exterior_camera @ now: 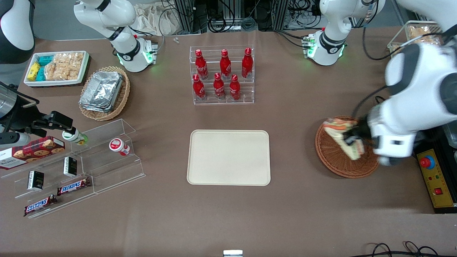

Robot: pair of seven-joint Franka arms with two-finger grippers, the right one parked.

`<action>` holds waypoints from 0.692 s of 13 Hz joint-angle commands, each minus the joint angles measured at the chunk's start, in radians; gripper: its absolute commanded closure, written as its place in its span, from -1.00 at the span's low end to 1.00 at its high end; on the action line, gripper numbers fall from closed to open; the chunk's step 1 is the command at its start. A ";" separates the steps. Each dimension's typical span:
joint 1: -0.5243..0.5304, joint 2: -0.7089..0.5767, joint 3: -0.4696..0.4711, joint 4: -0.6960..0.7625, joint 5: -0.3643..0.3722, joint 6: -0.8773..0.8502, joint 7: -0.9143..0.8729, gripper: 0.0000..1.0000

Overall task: Place sandwich from basket to tray
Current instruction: 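Lift the sandwich out of the basket and carry it toward the tray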

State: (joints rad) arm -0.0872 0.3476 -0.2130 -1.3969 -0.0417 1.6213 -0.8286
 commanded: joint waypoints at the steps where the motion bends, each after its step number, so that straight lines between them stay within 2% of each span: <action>1: -0.054 0.120 -0.042 0.029 -0.006 0.084 0.121 1.00; 6: -0.256 0.367 -0.040 0.000 0.086 0.395 0.134 1.00; 9: -0.316 0.413 -0.040 -0.042 0.112 0.454 0.135 1.00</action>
State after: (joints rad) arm -0.3814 0.7618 -0.2603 -1.4238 0.0504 2.0668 -0.7129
